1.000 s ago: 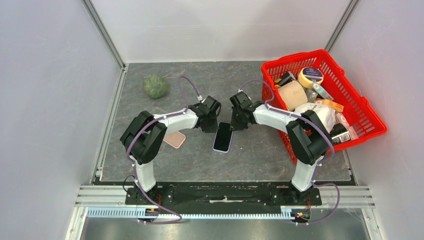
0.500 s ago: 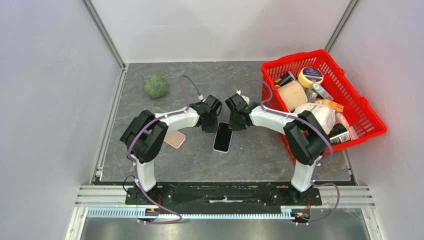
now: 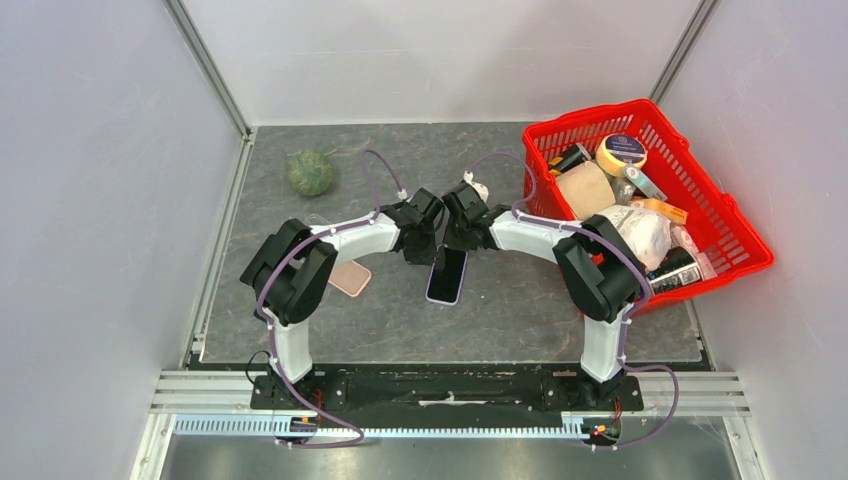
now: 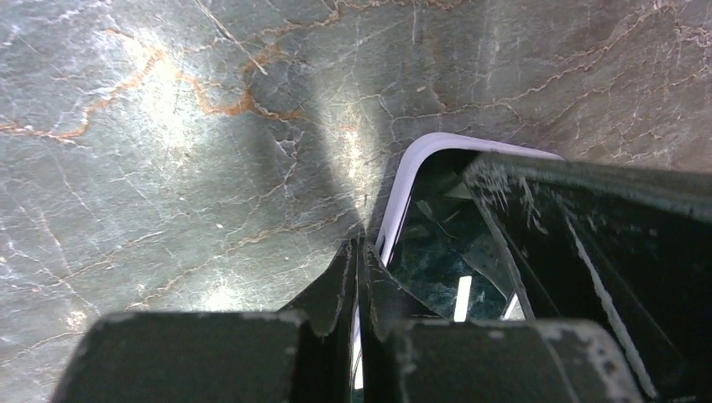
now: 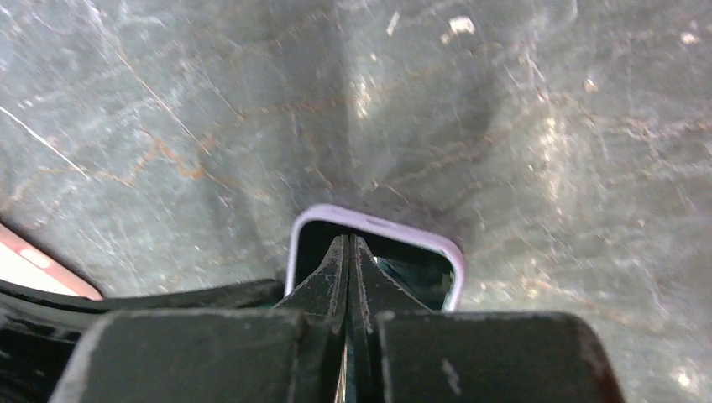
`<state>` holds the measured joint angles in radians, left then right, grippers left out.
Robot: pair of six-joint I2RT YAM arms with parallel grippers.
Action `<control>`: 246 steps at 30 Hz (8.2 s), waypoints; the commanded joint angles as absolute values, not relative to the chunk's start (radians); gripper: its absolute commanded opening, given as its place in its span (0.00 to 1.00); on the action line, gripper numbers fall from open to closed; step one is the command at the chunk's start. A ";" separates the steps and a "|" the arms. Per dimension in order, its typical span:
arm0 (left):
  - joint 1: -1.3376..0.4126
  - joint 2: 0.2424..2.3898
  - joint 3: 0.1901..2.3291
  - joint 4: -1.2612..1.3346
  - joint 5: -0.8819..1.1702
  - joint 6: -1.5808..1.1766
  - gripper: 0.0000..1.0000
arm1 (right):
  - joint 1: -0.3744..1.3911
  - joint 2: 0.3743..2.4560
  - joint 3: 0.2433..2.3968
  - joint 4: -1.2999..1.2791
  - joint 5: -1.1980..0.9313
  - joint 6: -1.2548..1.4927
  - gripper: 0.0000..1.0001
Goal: Put the phone into the phone case
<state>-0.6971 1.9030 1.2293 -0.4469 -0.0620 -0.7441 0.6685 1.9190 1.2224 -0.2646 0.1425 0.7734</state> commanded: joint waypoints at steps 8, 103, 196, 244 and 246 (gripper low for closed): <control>-0.766 1.683 1.146 -0.453 -0.123 -0.711 0.15 | 0.604 1.847 1.291 -0.514 0.161 0.662 0.16; -0.803 1.856 1.119 -0.376 -0.209 -0.298 0.63 | 0.528 1.705 1.140 -0.416 -0.064 0.698 0.93; -0.029 1.708 1.090 -0.507 -0.373 -0.976 0.39 | 0.551 1.540 0.923 -0.338 -0.139 0.606 0.92; -0.753 1.523 0.915 -0.356 -0.243 -0.829 0.02 | 0.552 1.546 0.923 -0.343 -0.098 0.614 0.91; -0.792 1.565 0.922 -0.330 -0.245 -0.839 0.02 | 0.553 1.544 0.923 -0.345 -0.097 0.614 0.91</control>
